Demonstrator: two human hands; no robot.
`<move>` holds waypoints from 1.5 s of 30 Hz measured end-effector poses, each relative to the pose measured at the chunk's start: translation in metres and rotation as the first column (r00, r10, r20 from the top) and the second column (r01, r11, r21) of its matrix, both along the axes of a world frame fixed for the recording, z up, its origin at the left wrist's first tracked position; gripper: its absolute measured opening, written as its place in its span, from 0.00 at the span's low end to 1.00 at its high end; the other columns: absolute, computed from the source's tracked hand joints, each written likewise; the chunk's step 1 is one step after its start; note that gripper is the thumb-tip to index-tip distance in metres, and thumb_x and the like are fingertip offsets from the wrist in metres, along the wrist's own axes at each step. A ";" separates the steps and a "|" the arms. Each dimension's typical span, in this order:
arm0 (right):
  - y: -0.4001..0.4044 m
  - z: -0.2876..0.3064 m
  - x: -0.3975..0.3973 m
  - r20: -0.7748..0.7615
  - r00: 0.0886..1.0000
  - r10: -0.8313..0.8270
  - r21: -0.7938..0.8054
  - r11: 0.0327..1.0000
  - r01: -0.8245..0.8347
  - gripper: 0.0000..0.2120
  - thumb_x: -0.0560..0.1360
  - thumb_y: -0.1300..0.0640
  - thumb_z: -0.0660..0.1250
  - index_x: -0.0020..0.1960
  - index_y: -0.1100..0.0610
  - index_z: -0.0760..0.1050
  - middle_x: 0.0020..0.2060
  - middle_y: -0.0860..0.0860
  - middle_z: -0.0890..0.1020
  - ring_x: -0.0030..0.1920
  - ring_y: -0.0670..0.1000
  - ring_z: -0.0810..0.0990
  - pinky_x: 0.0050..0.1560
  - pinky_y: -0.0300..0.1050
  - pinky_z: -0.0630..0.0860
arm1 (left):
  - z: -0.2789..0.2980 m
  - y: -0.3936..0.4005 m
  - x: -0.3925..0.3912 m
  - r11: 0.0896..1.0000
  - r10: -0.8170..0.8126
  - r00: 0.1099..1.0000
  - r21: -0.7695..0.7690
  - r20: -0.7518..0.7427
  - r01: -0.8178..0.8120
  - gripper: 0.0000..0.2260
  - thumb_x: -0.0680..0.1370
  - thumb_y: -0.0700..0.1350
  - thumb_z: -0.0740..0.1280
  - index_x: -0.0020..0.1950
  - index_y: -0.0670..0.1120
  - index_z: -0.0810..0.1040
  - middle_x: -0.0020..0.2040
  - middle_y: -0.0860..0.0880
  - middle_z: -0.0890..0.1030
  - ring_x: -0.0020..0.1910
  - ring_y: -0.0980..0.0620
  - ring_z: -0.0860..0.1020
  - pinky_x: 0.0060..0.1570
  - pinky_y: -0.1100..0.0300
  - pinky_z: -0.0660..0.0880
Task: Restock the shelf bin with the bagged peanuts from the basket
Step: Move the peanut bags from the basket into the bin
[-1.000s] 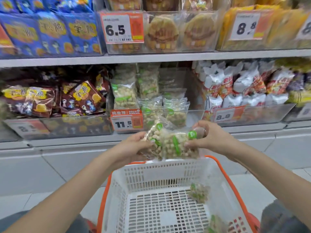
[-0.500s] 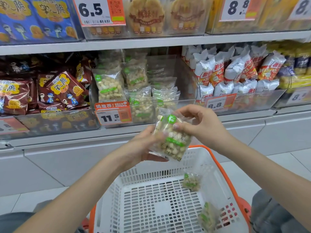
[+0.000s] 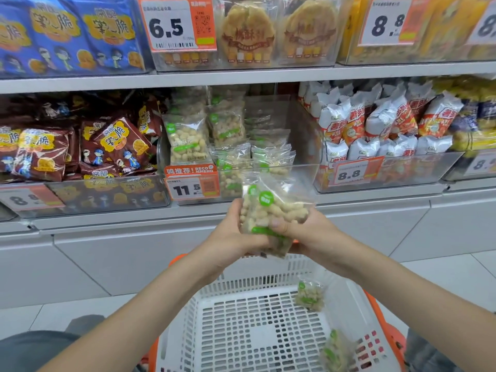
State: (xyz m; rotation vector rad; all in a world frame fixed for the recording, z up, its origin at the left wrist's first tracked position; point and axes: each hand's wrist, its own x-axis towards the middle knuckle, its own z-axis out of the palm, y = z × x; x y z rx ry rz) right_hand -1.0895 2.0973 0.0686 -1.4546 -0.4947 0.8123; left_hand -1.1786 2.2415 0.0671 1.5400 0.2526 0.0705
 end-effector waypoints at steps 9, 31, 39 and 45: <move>0.031 0.023 0.045 0.259 0.930 -0.261 0.052 0.965 0.256 0.19 0.61 0.57 0.80 0.49 0.56 0.77 0.38 0.47 0.85 0.39 0.44 0.84 0.40 0.39 0.81 | -0.009 0.029 0.007 0.906 0.120 0.973 0.423 -0.196 -0.026 0.39 0.67 0.63 0.72 0.71 0.51 0.58 0.63 0.50 0.66 0.63 0.51 0.69 0.60 0.53 0.73; 0.168 0.085 0.142 0.670 0.727 0.149 -0.366 0.918 0.150 0.35 0.69 0.46 0.74 0.69 0.53 0.63 0.54 0.43 0.72 0.56 0.44 0.71 0.54 0.33 0.67 | 0.008 0.100 0.021 0.708 0.215 0.965 0.705 -0.153 -0.046 0.23 0.74 0.50 0.68 0.64 0.48 0.63 0.63 0.47 0.63 0.65 0.46 0.62 0.58 0.57 0.62; 0.157 0.067 0.141 0.759 0.649 -0.061 -0.216 0.916 0.339 0.45 0.62 0.51 0.80 0.71 0.55 0.59 0.57 0.47 0.73 0.59 0.47 0.72 0.53 0.33 0.69 | 0.008 0.099 0.022 0.706 0.224 0.965 0.705 -0.139 -0.063 0.23 0.74 0.49 0.68 0.64 0.47 0.63 0.64 0.46 0.63 0.65 0.46 0.62 0.56 0.58 0.62; 0.164 0.056 0.133 0.809 0.586 -0.047 -0.227 0.894 0.385 0.42 0.66 0.47 0.77 0.72 0.56 0.61 0.67 0.56 0.71 0.67 0.55 0.69 0.67 0.47 0.66 | 0.008 0.101 0.023 0.693 0.237 0.963 0.717 -0.127 -0.076 0.23 0.73 0.49 0.69 0.64 0.47 0.63 0.64 0.46 0.64 0.64 0.46 0.63 0.58 0.57 0.62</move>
